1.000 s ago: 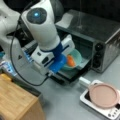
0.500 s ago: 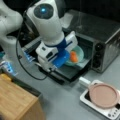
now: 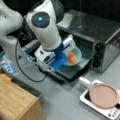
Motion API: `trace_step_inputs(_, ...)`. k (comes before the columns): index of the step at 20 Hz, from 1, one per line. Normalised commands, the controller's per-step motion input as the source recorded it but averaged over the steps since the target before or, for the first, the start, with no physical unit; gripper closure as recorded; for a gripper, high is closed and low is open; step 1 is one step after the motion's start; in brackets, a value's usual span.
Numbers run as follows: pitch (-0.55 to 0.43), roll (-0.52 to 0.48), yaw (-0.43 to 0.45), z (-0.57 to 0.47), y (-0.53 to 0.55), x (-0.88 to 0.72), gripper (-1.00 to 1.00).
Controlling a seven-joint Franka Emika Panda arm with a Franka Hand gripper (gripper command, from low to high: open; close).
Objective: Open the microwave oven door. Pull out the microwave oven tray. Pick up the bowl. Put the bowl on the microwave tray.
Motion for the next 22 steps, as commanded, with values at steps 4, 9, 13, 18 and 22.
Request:
trace_step_inputs(4,-0.327,0.073,-0.108,-0.12,0.31,-0.44,1.00)
trace_step_inputs(9,-0.321,0.056,-0.107,-0.13,0.30,-0.40,1.00)
trace_step_inputs(13,-0.312,0.055,-0.118,-0.17,0.26,-0.33,1.00)
trace_step_inputs(18,-0.300,0.077,-0.145,-0.19,0.26,-0.29,1.00)
trace_step_inputs(22,-0.303,0.088,-0.158,-0.22,0.29,-0.28,1.00)
